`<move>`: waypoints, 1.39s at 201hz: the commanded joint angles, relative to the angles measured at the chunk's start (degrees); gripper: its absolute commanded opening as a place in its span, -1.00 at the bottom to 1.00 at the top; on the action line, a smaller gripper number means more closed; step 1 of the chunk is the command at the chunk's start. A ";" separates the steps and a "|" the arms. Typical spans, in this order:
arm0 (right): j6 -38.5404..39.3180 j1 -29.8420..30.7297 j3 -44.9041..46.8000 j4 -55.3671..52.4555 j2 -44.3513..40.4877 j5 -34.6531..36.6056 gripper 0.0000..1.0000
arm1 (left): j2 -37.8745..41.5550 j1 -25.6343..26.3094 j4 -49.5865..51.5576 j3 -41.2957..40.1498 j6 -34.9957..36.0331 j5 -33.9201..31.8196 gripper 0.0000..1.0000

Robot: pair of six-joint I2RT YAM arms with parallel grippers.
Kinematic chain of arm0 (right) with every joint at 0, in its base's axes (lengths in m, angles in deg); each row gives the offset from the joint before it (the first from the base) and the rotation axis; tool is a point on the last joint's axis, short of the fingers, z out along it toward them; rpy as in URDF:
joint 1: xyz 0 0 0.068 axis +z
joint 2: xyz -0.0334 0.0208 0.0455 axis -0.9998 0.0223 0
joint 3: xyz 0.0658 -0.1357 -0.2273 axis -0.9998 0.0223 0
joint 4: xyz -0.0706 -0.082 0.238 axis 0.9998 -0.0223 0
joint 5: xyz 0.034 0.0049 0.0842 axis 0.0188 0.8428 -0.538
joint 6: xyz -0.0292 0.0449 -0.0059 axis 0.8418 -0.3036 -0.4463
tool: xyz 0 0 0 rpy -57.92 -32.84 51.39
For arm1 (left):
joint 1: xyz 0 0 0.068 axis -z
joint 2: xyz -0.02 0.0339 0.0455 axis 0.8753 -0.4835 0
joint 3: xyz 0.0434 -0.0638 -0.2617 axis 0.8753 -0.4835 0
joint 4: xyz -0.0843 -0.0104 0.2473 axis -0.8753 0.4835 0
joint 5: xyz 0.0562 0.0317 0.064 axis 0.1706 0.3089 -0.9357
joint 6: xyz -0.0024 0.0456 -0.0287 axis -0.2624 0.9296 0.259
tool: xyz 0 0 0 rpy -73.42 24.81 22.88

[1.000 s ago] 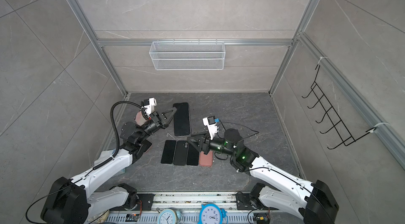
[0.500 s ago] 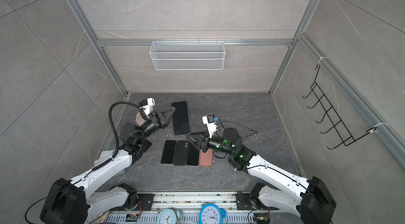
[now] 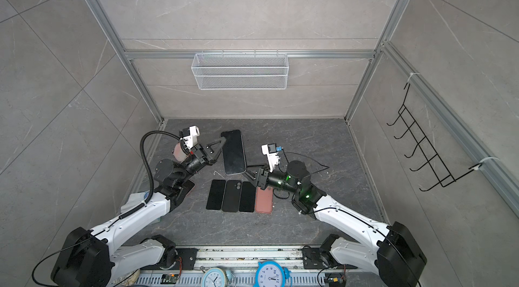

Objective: Take the phone out of the phone case
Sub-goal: Remove the phone case from the phone.

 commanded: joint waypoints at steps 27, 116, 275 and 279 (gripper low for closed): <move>-2.63 -0.78 -0.55 2.51 0.21 -1.90 -0.46 | -0.07 1.08 -6.31 -1.00 0.59 0.71 -1.00; -9.30 -0.82 1.62 -3.36 -1.89 -0.29 -1.00 | -2.75 1.34 6.40 -3.00 6.29 -4.28 -0.44; -11.44 -5.43 4.02 -20.41 -4.26 5.01 -1.00 | -7.17 13.99 45.98 8.91 44.63 -9.09 0.55; -11.40 -5.62 4.08 -20.57 -4.37 5.05 -1.00 | -6.90 14.52 46.33 8.91 45.47 -9.50 0.55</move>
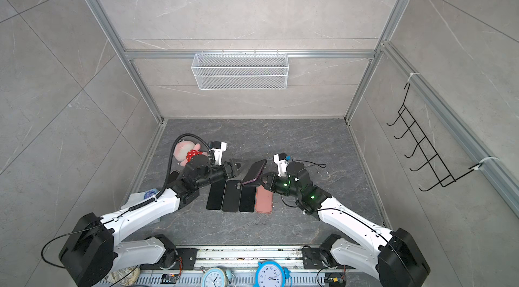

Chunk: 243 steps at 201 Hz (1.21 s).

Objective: Take the phone out of the phone case
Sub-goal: Remove the phone case from the phone.

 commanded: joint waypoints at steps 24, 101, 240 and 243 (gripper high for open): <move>-0.12 -1.69 0.99 1.43 -2.60 -0.45 -1.00 | 2.19 5.98 9.62 2.95 16.27 -4.77 0.57; 0.06 -2.18 1.10 0.58 -2.69 -2.04 -1.00 | 2.33 15.81 24.89 8.84 32.78 -17.70 0.51; -0.03 -2.19 3.79 0.64 -4.10 -4.25 -1.00 | -4.90 17.90 27.83 14.83 39.88 -23.48 -0.16; -0.10 -2.19 3.82 0.60 -4.18 -4.26 -1.00 | -5.03 17.84 27.85 14.80 40.00 -23.52 -0.18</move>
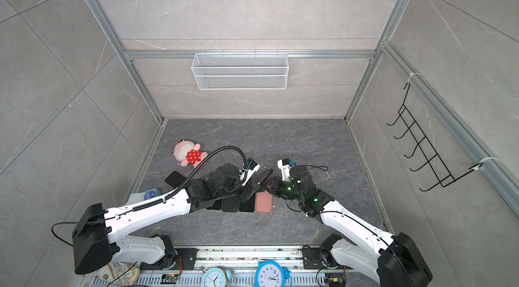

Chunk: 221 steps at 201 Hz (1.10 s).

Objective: Take the phone out of the phone case
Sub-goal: Remove the phone case from the phone.

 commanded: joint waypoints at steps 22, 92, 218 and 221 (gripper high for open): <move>-0.34 -0.18 0.83 3.57 -2.43 -1.86 -1.00 | -2.11 0.11 -0.58 2.85 2.43 -0.12 -0.39; 0.70 -0.22 1.26 -0.71 -4.91 -0.81 -1.00 | -3.44 3.82 -1.93 3.15 4.67 -1.83 -0.91; 7.29 -0.20 2.73 -16.98 -7.27 11.16 -1.00 | 2.69 13.08 0.58 6.50 13.48 -17.52 -1.00; 7.23 -0.24 2.77 -17.15 -7.36 11.37 -1.00 | 2.74 13.21 0.61 6.56 13.63 -17.82 -1.00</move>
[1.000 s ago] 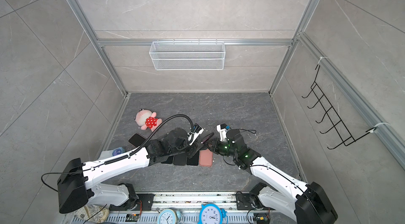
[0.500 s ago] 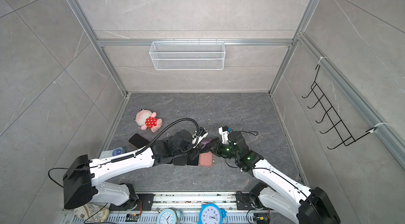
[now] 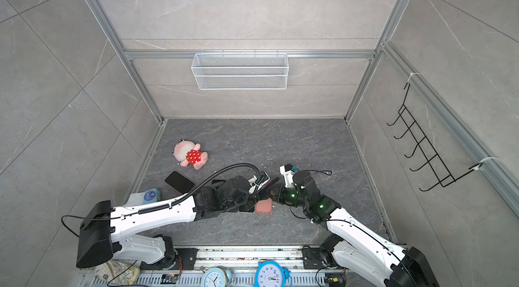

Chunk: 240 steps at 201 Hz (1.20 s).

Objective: Take the phone out of the phone case
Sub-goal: Remove the phone case from the phone, then place the phone at the middle-left of the table.

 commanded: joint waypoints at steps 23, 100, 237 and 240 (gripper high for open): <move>3.36 -1.19 0.61 -8.63 -0.27 11.40 -1.00 | 4.76 3.79 -1.93 5.08 4.91 -4.45 -1.00; 6.80 -4.05 -1.10 -21.72 -6.19 22.01 -1.00 | 6.35 6.37 -0.79 5.25 6.64 -7.52 -1.00; 20.62 -16.01 -22.51 -48.12 -11.52 34.40 -1.00 | -25.78 11.29 11.03 26.97 11.68 -21.86 -1.00; 20.69 -16.22 -22.43 -48.04 -11.43 34.21 -1.00 | -26.83 11.65 11.74 27.88 11.85 -22.45 -1.00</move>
